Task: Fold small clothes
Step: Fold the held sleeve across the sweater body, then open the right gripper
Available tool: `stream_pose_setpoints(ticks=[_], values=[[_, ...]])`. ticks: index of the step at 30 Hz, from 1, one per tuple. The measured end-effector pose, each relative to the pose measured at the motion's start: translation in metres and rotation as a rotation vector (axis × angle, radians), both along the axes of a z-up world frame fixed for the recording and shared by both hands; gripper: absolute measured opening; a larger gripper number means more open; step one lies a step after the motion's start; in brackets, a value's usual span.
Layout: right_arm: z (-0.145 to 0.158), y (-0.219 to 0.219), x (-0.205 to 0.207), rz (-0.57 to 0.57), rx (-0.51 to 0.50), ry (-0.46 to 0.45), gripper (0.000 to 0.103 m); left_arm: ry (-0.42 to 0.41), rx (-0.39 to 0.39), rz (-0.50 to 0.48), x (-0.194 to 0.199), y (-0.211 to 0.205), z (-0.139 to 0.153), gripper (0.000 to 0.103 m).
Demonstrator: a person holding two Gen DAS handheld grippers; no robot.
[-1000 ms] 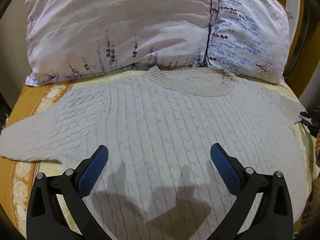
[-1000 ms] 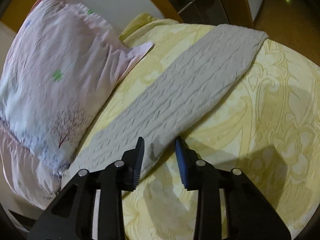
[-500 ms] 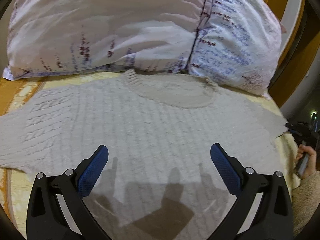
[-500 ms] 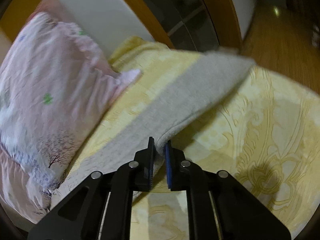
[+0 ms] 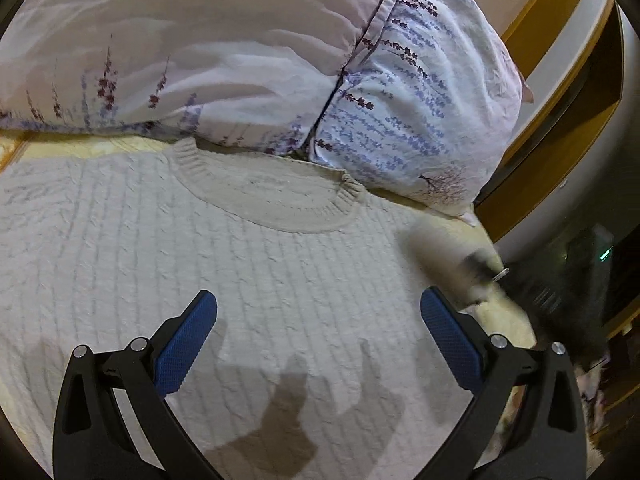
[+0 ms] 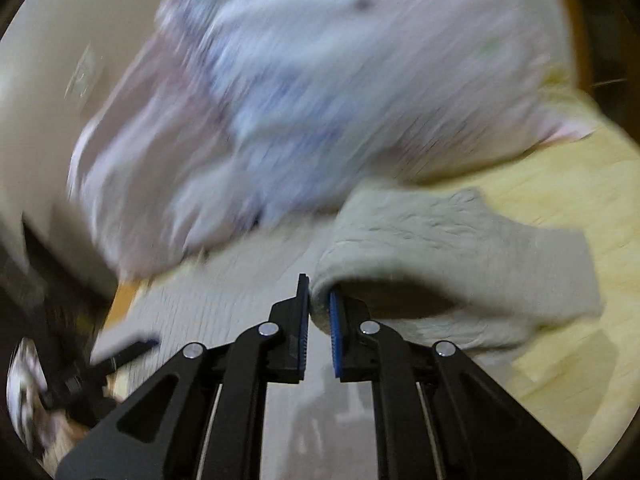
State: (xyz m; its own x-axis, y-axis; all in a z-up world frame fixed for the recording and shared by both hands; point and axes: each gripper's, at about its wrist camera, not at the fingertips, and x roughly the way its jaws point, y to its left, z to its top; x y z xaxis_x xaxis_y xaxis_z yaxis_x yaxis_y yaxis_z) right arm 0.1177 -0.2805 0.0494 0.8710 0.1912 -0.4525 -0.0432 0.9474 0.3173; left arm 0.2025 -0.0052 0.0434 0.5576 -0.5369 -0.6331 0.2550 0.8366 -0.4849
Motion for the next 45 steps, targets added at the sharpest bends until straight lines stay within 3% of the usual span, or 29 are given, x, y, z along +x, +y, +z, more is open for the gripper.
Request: stream_pose_setpoints(ticks=[3,6,8,10,16,20,24,26,29,33,38,42,45], values=[[-0.027,0.012,0.016,0.014,-0.008,0.09,0.012,0.029,-0.026,-0.023,0.002,-0.004,-0.002,0.102],[-0.034,-0.002,0.011,0.017,0.104,0.095,0.02,0.044,-0.026,-0.053,0.002,-0.01,-0.004,0.099],[-0.033,-0.017,0.002,-0.02,0.168,0.082,0.046,0.051,-0.028,-0.063,0.003,-0.013,-0.005,0.097],[-0.033,-0.036,-0.013,-0.069,0.236,0.052,0.048,0.062,-0.042,-0.068,0.005,-0.015,-0.007,0.094],[-0.036,-0.097,-0.027,-0.234,0.437,0.009,0.047,0.094,-0.073,-0.096,0.011,-0.031,-0.009,0.09],[-0.038,-0.121,-0.031,-0.306,0.504,-0.004,0.035,0.098,-0.072,-0.102,0.011,-0.033,-0.01,0.089],[-0.034,-0.127,-0.031,-0.407,0.452,-0.002,0.027,0.124,-0.096,-0.094,0.015,-0.027,-0.015,0.083],[-0.03,-0.127,-0.031,-0.467,0.38,-0.006,0.017,0.134,-0.116,-0.093,0.016,-0.022,-0.016,0.081],[-0.019,-0.117,-0.032,-0.48,0.266,-0.041,0.012,0.132,-0.13,-0.084,0.017,-0.018,-0.016,0.081],[0.004,-0.089,-0.032,-0.419,0.135,-0.124,0.009,0.164,-0.195,-0.077,0.023,-0.009,-0.019,0.081],[0.034,-0.018,-0.009,-0.172,-0.003,-0.186,0.009,0.179,-0.281,-0.021,0.029,0.014,-0.019,0.081],[0.031,0.051,0.023,0.089,-0.087,-0.117,0.01,0.191,-0.332,0.024,0.032,0.033,-0.02,0.081],[0.014,0.079,0.046,0.226,-0.053,-0.004,0.029,0.228,-0.359,0.045,0.033,0.04,-0.027,0.081]])
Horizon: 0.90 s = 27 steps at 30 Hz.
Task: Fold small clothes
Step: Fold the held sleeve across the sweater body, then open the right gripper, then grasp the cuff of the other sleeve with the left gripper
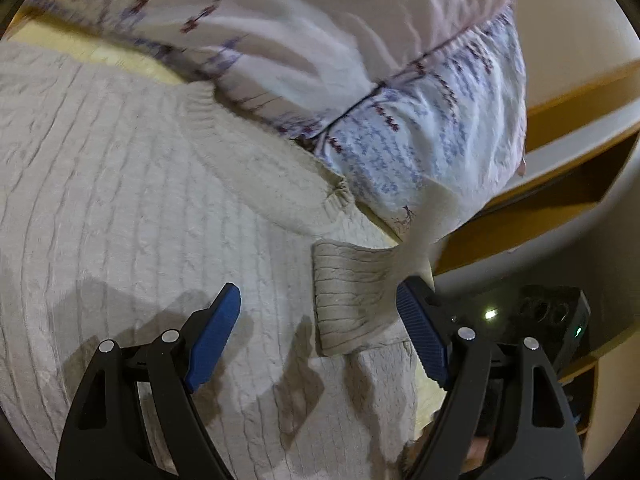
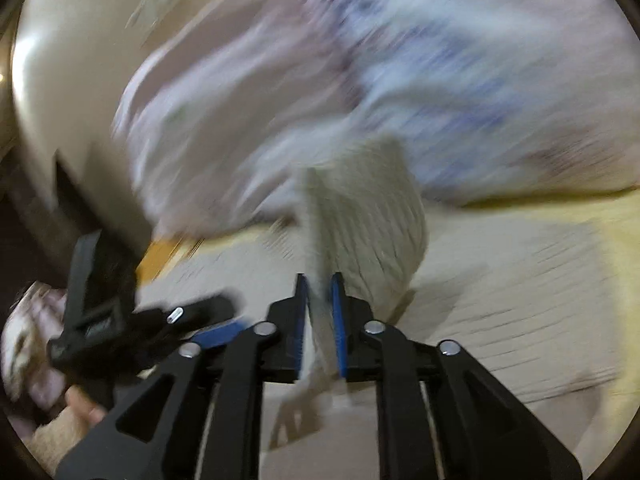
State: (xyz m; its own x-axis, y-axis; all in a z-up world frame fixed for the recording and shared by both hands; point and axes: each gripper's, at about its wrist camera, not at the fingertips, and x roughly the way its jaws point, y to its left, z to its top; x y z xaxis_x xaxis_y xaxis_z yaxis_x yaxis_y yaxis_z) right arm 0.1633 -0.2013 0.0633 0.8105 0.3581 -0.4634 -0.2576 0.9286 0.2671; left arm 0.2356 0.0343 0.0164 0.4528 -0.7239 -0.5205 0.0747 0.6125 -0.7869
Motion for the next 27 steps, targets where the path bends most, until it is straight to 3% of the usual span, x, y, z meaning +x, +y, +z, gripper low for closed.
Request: stream_pose_setpoints(ticks=[1,4,8,14,18,20,23,27], values=[[-0.004,0.001,0.001,0.012,0.023,0.023,0.042,0.011,-0.007,0.002,0.0,0.001,-0.003,0.081],[-0.008,-0.013,-0.009,-0.018,0.077,0.037,0.056,0.033,-0.001,0.004,0.002,0.0,-0.009,0.081],[-0.014,-0.057,-0.034,-0.132,0.187,0.09,0.056,0.048,-0.001,0.024,0.006,0.001,-0.014,0.077],[-0.043,-0.134,-0.077,-0.31,0.464,0.161,0.056,0.102,0.003,0.043,0.009,-0.003,-0.016,0.074],[-0.048,-0.152,-0.082,-0.384,0.494,0.139,0.056,0.152,-0.022,0.068,0.011,-0.006,-0.018,0.07],[-0.049,-0.154,-0.081,-0.412,0.499,0.131,0.056,0.172,-0.027,0.075,0.015,-0.008,-0.022,0.051],[-0.053,-0.162,-0.088,-0.436,0.52,0.122,0.056,0.221,-0.035,0.106,0.016,-0.005,-0.029,0.037],[-0.054,-0.166,-0.09,-0.434,0.515,0.119,0.056,0.207,-0.081,0.126,0.003,0.009,-0.028,0.036]])
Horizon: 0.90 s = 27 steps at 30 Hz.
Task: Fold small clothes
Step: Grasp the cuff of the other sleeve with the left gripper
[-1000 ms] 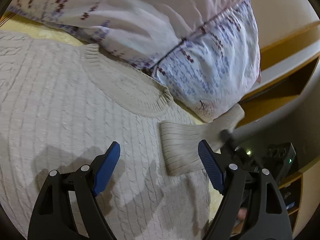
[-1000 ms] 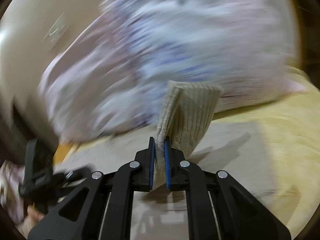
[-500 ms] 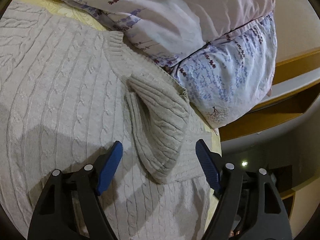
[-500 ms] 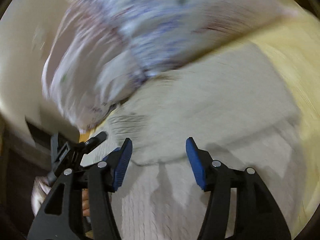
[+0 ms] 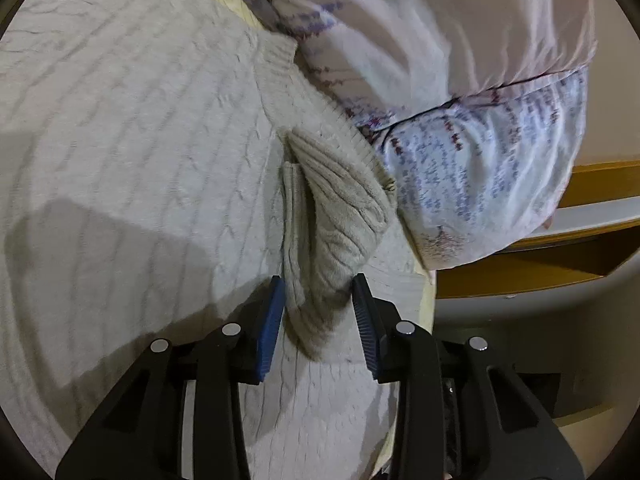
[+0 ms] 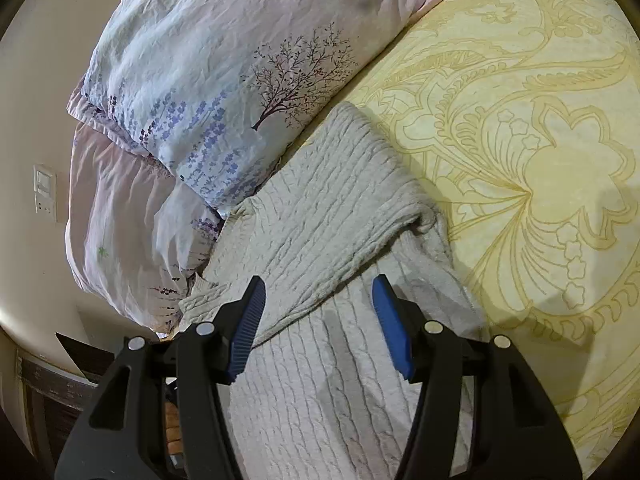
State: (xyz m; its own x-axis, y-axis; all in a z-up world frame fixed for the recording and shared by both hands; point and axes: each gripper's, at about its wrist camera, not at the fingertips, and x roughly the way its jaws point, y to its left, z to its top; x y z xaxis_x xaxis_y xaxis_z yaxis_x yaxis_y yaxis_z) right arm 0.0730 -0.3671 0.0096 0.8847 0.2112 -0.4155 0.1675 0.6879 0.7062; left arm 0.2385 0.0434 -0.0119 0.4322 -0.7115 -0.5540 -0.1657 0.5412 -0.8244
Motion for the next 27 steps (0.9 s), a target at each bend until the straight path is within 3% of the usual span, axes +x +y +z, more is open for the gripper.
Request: stream_pose_setpoints(ticks=[6,10,21,27], values=[[-0.001,0.003,0.004,0.014,0.0,-0.007,0.056,0.004,0.008,0.031,-0.005,0.005,-0.006,0.036],[-0.003,0.003,0.003,0.014,-0.005,-0.005,0.056,-0.017,0.052,0.017,-0.002,-0.007,-0.007,0.028],[-0.011,-0.006,0.002,-0.041,0.008,0.007,0.056,-0.014,0.018,0.068,0.026,-0.013,-0.017,0.006],[-0.012,-0.009,0.002,-0.052,0.029,-0.004,0.056,-0.122,0.016,0.113,0.012,0.001,0.005,0.005]])
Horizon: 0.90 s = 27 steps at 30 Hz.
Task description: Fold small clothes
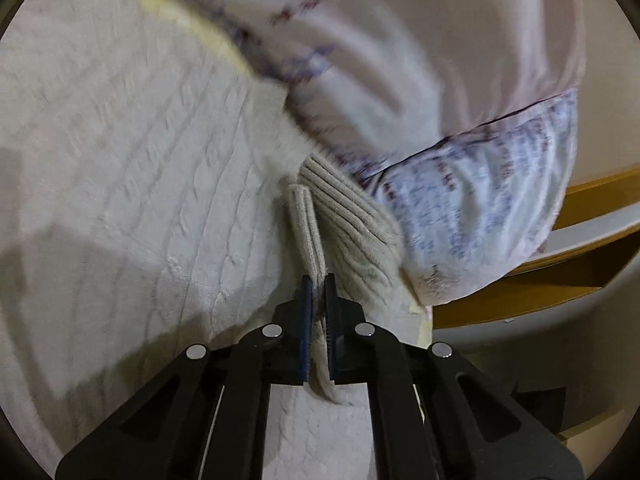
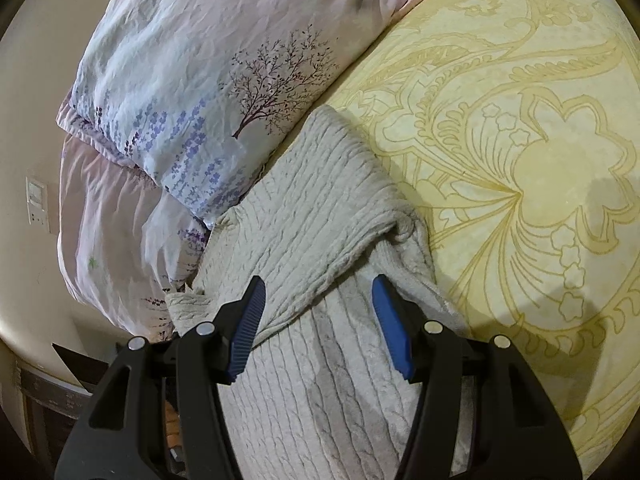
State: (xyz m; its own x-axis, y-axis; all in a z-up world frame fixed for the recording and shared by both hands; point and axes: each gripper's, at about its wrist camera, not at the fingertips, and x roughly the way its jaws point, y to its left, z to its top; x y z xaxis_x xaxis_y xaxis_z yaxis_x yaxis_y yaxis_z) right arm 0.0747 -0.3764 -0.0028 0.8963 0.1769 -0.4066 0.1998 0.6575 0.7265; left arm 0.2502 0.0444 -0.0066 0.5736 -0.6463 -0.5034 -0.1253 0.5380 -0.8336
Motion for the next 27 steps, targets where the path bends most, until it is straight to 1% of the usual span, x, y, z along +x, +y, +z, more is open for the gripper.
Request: stream_pose_setpoints(ticks=[3,5,6,7,10,12,15,16,17,19,20,22,24,26,27], values=[[-0.001,0.0,0.0,-0.01,0.001,-0.011,0.056,-0.084,0.033,0.04,-0.021,0.009,0.021,0.005],[-0.001,0.0,0.001,-0.022,0.001,-0.015,0.053,-0.113,0.092,0.064,-0.032,0.01,0.025,0.005],[-0.002,0.0,0.001,-0.026,0.0,-0.017,0.051,-0.108,0.127,0.066,-0.034,0.009,0.023,0.005],[-0.002,-0.001,0.001,-0.035,-0.001,-0.017,0.047,-0.089,0.138,0.068,-0.033,0.009,0.018,0.005],[-0.003,-0.004,0.003,-0.053,0.001,-0.021,0.042,0.011,0.106,0.078,-0.025,0.013,-0.003,0.005],[-0.004,-0.006,0.004,-0.062,0.005,-0.024,0.041,0.031,0.093,0.076,-0.024,0.014,-0.009,0.005],[-0.003,-0.009,0.009,-0.072,-0.004,-0.024,0.037,0.044,0.08,0.073,-0.022,0.018,-0.009,0.005],[-0.002,-0.009,0.012,-0.075,-0.015,-0.018,0.033,0.054,0.069,0.073,-0.02,0.019,-0.01,0.005],[-0.001,-0.008,0.015,-0.076,-0.025,-0.015,0.021,0.063,0.058,0.076,-0.018,0.02,-0.011,0.005],[0.001,-0.005,0.019,-0.064,-0.043,-0.015,0.01,0.071,0.049,0.078,-0.015,0.022,-0.013,0.005],[0.002,-0.003,0.019,-0.062,-0.043,-0.024,0.008,0.069,0.053,0.079,-0.013,0.023,-0.012,0.005],[0.008,0.004,0.013,-0.054,-0.047,-0.073,0.007,0.034,0.09,0.067,-0.012,0.022,-0.005,0.005],[0.017,0.014,0.002,-0.041,-0.072,-0.145,0.007,-0.04,0.125,0.066,-0.015,0.023,0.011,0.005],[0.018,0.02,-0.003,-0.071,-0.123,-0.126,0.007,-0.087,0.17,0.08,-0.021,0.026,0.022,0.005],[0.014,0.021,-0.002,-0.079,-0.13,-0.093,0.007,-0.089,0.199,0.087,-0.024,0.028,0.022,0.005]])
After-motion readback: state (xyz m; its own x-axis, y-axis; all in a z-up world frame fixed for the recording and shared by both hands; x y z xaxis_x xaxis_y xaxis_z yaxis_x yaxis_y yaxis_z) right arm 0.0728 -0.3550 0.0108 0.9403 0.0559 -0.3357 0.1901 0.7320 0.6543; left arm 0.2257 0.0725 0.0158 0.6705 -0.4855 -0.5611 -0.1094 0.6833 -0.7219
